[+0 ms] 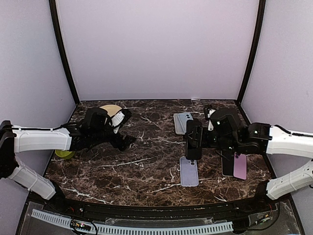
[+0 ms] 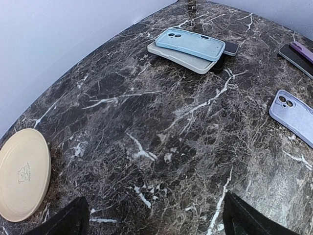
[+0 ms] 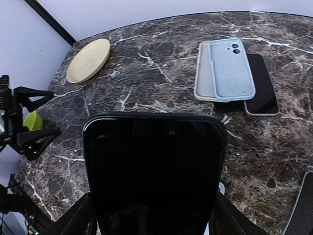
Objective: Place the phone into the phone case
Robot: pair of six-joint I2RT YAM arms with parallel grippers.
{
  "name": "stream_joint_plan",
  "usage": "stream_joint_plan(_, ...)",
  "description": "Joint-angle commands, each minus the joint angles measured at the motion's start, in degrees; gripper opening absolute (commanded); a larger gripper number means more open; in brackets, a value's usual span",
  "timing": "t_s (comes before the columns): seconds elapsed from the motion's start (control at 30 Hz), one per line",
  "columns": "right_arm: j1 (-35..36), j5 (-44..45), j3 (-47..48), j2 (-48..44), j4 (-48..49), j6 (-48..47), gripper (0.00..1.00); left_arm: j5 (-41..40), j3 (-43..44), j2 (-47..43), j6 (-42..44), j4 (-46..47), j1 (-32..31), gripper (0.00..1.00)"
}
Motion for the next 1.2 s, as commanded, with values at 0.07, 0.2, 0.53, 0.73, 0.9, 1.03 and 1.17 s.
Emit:
stream_joint_plan(0.07,7.44,20.94,0.41,6.74,-4.83,14.29,0.04,-1.08,1.79,-0.56,-0.55,-0.88,-1.86,0.98)
stream_joint_plan(0.2,10.59,22.99,2.70,14.44,-8.28,17.65,0.00,-3.69,1.84,-0.70,0.12,-1.27,-2.45,0.98)
stream_joint_plan(0.53,11.76,17.95,3.92,23.10,-7.18,16.49,0.00,-4.59,1.88,0.08,0.92,-1.64,-3.00,0.98)
stream_joint_plan(0.73,11.77,16.98,4.02,24.34,-8.30,17.99,0.00,-4.51,2.04,0.72,1.08,-1.76,-3.07,0.98)
stream_joint_plan(0.9,11.81,17.14,5.57,27.10,-11.39,19.46,0.00,-4.92,2.09,0.70,1.24,-1.78,-3.10,0.98)
stream_joint_plan(1.03,11.76,17.82,5.50,27.95,-11.36,18.84,0.00,-4.87,2.06,0.77,1.19,-1.74,-3.14,0.98)
stream_joint_plan(1.17,11.76,18.89,5.27,28.04,-11.43,17.67,0.00,-4.69,2.12,1.05,1.19,-1.74,-3.13,0.98)
